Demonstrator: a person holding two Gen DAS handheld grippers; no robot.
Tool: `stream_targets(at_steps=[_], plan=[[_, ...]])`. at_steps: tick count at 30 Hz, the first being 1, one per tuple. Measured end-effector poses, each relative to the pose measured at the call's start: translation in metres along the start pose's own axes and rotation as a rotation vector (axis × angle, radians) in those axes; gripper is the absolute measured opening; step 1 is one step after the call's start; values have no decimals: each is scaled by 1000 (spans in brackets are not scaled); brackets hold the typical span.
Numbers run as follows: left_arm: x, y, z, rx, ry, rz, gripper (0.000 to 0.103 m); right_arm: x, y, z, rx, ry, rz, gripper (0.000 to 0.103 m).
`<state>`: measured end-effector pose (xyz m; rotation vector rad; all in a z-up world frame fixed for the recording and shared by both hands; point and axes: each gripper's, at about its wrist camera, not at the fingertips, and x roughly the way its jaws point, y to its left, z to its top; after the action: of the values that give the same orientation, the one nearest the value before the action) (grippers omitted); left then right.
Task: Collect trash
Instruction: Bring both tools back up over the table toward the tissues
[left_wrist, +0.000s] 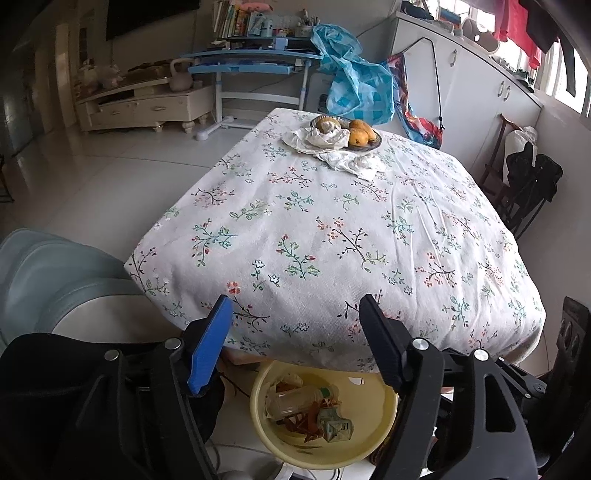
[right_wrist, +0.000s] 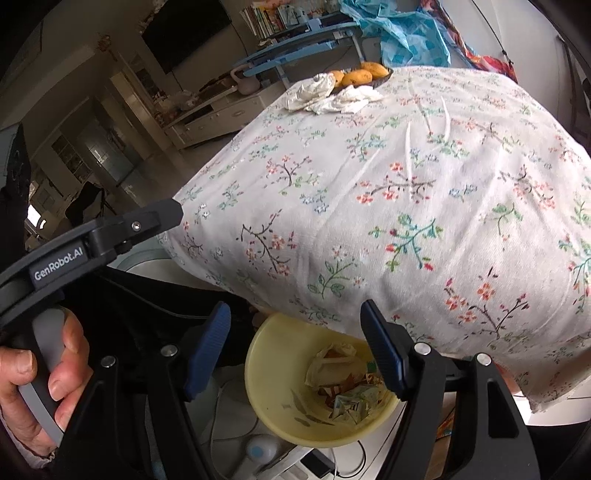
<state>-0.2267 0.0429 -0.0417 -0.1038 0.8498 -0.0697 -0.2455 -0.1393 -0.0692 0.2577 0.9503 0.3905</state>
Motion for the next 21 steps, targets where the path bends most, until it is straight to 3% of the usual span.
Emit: stream_targets(at_steps=[10, 21], plan=[[-1, 5, 13, -18, -13, -10, 69, -17, 13, 12, -73, -100, -38, 70], [11, 3, 64, 5, -49, -17, 70, -23, 13, 53, -125, -160, -40, 70]])
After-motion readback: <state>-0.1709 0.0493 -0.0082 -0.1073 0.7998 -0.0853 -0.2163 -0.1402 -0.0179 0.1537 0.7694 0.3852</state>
